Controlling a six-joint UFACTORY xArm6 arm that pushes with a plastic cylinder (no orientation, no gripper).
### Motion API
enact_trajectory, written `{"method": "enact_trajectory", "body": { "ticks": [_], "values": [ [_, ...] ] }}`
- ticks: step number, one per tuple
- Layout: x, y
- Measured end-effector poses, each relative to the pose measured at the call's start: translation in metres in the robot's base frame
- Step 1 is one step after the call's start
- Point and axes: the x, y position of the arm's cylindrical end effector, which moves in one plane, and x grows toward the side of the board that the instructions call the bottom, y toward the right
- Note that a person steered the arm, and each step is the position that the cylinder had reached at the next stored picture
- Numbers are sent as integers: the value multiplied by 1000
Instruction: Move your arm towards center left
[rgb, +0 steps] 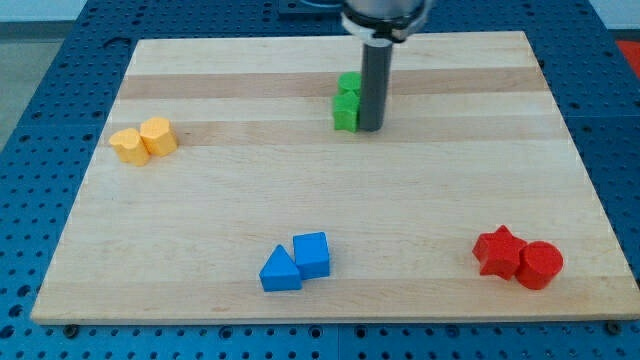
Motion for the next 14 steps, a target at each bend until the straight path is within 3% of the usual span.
{"method": "enact_trajectory", "body": {
  "ticks": [1,3,6,9,10,13,14],
  "values": [
    [0,10],
    [-47,36],
    [17,29],
    [18,26],
    [38,10],
    [41,-201],
    [61,-236]
  ]
}}
